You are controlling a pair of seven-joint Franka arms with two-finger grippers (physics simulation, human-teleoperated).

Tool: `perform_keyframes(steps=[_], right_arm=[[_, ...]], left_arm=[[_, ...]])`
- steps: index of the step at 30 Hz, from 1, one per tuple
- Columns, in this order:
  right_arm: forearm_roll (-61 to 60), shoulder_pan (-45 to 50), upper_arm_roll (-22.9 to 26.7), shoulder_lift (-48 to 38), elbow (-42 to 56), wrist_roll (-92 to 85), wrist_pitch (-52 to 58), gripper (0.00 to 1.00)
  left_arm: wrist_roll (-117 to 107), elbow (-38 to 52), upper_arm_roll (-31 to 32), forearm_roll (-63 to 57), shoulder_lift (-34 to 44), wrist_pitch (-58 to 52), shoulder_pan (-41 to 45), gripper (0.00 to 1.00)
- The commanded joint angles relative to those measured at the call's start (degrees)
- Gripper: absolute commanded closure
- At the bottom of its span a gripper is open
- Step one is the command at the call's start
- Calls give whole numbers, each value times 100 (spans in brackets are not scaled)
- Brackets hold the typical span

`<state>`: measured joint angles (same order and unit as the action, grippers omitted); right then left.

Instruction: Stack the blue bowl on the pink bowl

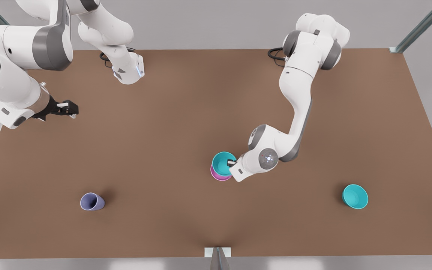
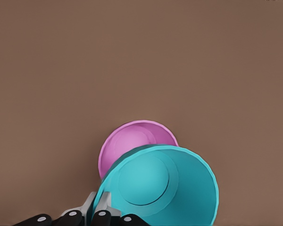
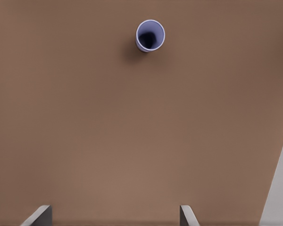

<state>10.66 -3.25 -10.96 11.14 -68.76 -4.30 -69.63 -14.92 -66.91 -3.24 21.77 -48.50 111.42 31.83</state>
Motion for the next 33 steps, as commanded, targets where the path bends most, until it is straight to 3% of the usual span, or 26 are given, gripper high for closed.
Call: perform_keyframes(steps=[1, 22, 23, 27, 28, 29, 30, 33], right_arm=[[-2, 0, -2, -7, 2, -167, 20, 0], [-11, 0, -2, 28, -15, -167, 28, 0], [-11, 0, -2, 28, -15, -167, 28, 0], [-11, 0, -2, 28, -15, -167, 28, 0], [-11, 0, -2, 28, -15, -167, 28, 0], [-11, 0, -2, 28, -15, -167, 28, 0], [-11, 0, -2, 20, -6, -167, 20, 0], [-11, 0, -2, 20, -6, -176, 20, 0]], left_arm=[[-1426, 3, 7, 29, -19, 73, -1, 79], [-1409, -6, 51, 12, -221, 275, 43, 79], [-1409, -6, 51, 12, -230, 302, 43, 0], [-1330, -313, -36, -76, 68, 100, 43, 0], [-479, -560, -518, -147, 551, -715, -1, 0], [225, -481, -1433, -269, 1149, -2087, -10, 0], [849, -411, -1847, -778, 1694, -2843, -1, 0], [991, 460, -2058, -1430, 2274, -4251, -62, 0]])
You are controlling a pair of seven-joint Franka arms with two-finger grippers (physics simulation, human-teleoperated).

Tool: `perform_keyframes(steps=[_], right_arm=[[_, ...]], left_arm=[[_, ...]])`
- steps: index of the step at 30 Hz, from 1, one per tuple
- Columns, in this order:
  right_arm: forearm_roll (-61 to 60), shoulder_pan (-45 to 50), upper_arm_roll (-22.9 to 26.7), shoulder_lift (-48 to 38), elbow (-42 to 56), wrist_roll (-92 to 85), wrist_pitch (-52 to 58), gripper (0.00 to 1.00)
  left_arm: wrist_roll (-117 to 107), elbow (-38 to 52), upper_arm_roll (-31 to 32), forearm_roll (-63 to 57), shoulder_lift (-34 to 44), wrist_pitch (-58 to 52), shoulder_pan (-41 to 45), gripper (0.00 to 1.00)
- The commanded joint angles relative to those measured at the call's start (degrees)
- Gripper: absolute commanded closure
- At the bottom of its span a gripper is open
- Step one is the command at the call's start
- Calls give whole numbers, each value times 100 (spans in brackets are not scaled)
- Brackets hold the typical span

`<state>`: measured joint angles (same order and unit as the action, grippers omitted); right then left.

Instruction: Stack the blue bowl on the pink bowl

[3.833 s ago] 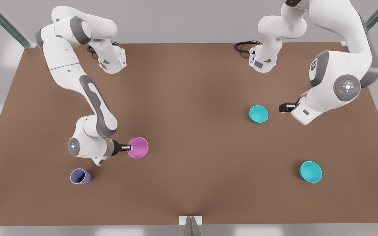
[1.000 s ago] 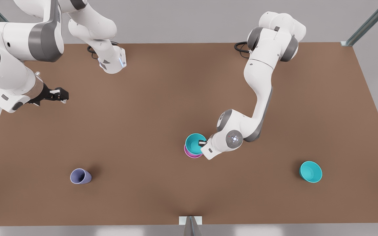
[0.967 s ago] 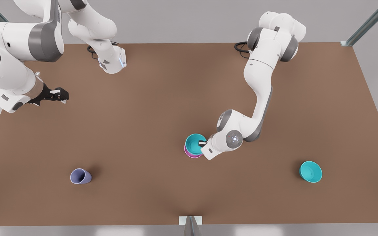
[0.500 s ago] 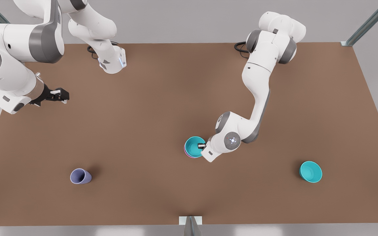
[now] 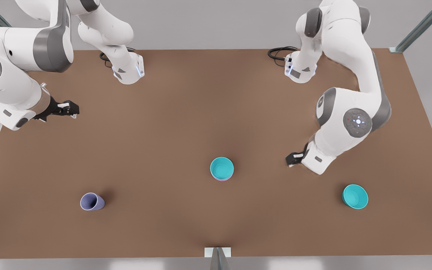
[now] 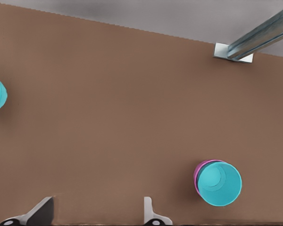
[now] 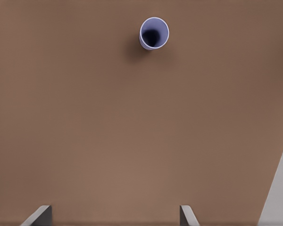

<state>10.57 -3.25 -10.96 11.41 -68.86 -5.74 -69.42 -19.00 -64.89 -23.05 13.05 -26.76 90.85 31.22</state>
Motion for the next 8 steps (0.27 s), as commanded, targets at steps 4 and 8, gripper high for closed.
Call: perform_keyframes(steps=[4, 8], right_arm=[[-2, 0, -2, -25, -4, -32, -1, 0], [-2, 0, -2, -7, -4, -33, -1, 0]], left_arm=[[1417, -981, 1953, -1182, 1375, -1474, -1795, 0], [1434, -1140, 1953, -1191, 1455, -1385, -1786, 0]])
